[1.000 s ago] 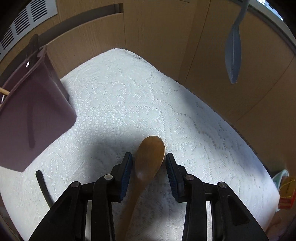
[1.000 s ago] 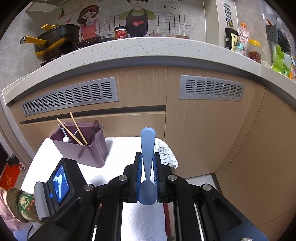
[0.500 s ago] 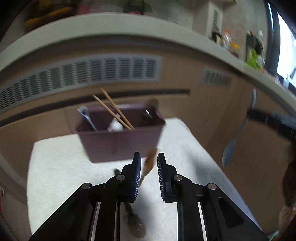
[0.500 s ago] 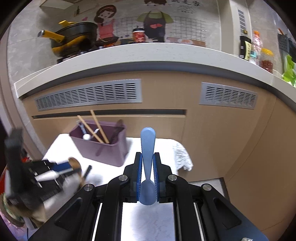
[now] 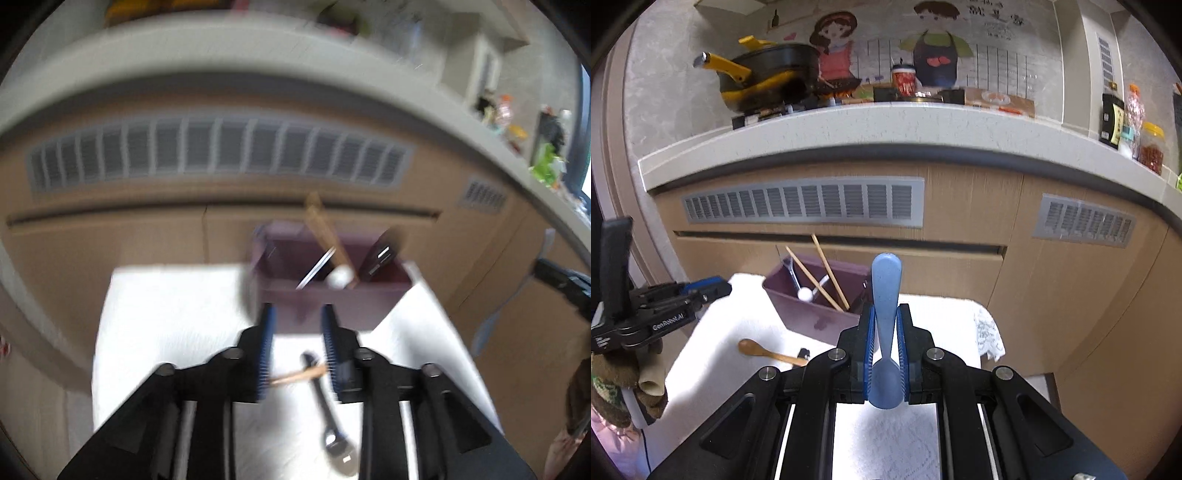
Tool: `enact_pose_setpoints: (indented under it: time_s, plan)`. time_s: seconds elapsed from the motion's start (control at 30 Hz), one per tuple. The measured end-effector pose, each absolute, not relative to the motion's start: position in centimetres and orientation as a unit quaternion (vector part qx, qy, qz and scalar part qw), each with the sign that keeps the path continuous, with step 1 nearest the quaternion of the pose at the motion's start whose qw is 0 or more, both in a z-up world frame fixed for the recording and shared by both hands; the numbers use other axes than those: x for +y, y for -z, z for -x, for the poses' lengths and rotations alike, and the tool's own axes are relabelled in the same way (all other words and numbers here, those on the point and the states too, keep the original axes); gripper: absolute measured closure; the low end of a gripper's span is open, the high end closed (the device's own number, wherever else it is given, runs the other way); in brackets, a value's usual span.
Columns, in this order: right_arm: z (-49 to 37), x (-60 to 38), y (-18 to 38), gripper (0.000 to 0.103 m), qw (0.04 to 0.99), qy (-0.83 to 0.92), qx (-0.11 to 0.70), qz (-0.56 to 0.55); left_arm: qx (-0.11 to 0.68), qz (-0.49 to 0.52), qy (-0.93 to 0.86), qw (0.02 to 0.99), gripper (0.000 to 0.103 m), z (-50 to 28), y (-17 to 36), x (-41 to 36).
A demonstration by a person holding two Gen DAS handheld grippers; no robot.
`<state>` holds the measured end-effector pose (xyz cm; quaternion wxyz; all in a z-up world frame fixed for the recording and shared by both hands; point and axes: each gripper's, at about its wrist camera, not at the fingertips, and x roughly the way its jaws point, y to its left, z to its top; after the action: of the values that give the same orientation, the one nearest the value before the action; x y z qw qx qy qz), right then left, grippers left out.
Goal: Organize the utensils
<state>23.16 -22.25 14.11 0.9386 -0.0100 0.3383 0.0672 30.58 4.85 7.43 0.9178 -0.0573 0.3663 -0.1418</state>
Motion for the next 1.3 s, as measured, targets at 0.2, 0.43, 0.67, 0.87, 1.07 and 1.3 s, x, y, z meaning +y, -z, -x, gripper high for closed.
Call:
enact_pose_setpoints:
  time_s: [0.2, 0.43, 0.67, 0.87, 1.07, 1.3]
  plan:
    - [-23.4, -22.8, -12.3, 0.092, 0.929, -0.06, 0.365, 0.003, 0.45, 0.106, 0.142, 0.875, 0.071, -34.6, 0.0, 8.4]
    - [-23.3, -22.8, -11.2, 0.092, 0.924, -0.057, 0.378, 0.011, 0.48, 0.121, 0.148, 0.856, 0.066, -34.6, 3.5, 9.4]
    - [-23.5, -22.7, -10.7, 0.092, 0.921, -0.063, 0.383, 0.01, 0.528, 0.075, 0.224, 0.816, 0.064, -30.3, 4.7, 6.2]
    - [-23.6, -22.7, -10.1, 0.092, 0.919, -0.065, 0.388, 0.01, 0.488, -0.009, 0.233, 0.841, 0.061, -26.1, 2.8, 4.8]
    - [-23.4, -22.4, -9.9, 0.092, 0.917, -0.073, 0.392, 0.007, 0.463, -0.053, 0.174, 0.868, 0.043, -29.5, 3.0, 6.1]
    - [-23.3, -22.3, -9.6, 0.092, 0.913, -0.071, 0.402, 0.015, 0.496, -0.089, 0.179, 0.845, 0.043, -33.1, 5.3, 5.0]
